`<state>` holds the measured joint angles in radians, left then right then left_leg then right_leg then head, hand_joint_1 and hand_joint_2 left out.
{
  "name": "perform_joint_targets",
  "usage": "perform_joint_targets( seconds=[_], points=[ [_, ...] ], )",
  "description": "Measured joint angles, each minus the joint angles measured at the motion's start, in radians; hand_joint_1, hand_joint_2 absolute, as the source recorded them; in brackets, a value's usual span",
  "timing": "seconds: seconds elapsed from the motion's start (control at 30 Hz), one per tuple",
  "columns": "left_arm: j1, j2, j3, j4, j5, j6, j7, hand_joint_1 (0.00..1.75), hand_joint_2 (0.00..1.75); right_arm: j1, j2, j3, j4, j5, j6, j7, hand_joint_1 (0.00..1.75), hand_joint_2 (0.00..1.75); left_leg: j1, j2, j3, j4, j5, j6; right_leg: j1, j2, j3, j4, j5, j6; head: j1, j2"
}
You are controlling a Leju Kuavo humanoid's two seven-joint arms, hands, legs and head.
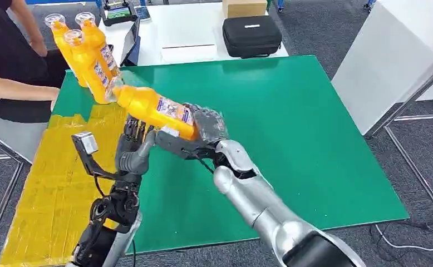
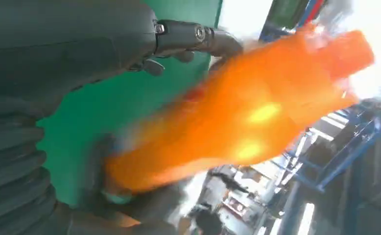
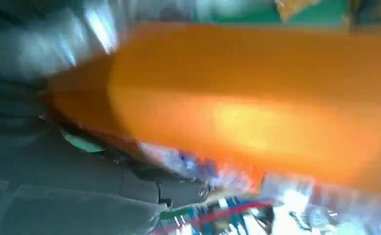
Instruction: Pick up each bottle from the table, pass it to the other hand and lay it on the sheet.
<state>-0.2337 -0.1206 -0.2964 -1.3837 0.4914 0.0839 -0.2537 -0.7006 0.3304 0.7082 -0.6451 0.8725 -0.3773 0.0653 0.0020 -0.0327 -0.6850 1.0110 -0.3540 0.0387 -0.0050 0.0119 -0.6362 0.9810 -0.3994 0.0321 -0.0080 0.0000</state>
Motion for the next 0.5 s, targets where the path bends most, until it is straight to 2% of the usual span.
perform_joint_targets(
  seconds=[0.23,0.5],
  points=[
    [0.036,0.001,0.019,-0.045,-0.004,0.006,-0.01,0.0,1.75,0.062,0.009,0.217,-0.069,0.115,0.0,0.088,1.75,1.75,0.0,0.0,-0.002,0.0,0.0,-0.001,0.0,0.0,-0.003,0.0,0.0,0.0,0.0,0.0],
    [0.097,0.002,0.039,-0.071,-0.01,0.012,-0.017,0.0,1.75,0.072,0.007,0.286,-0.073,0.128,0.002,0.086,1.75,1.75,0.0,0.0,-0.002,0.0,-0.001,-0.001,0.0,0.0,-0.003,0.0,-0.001,-0.001,0.0,0.0]
  ],
)
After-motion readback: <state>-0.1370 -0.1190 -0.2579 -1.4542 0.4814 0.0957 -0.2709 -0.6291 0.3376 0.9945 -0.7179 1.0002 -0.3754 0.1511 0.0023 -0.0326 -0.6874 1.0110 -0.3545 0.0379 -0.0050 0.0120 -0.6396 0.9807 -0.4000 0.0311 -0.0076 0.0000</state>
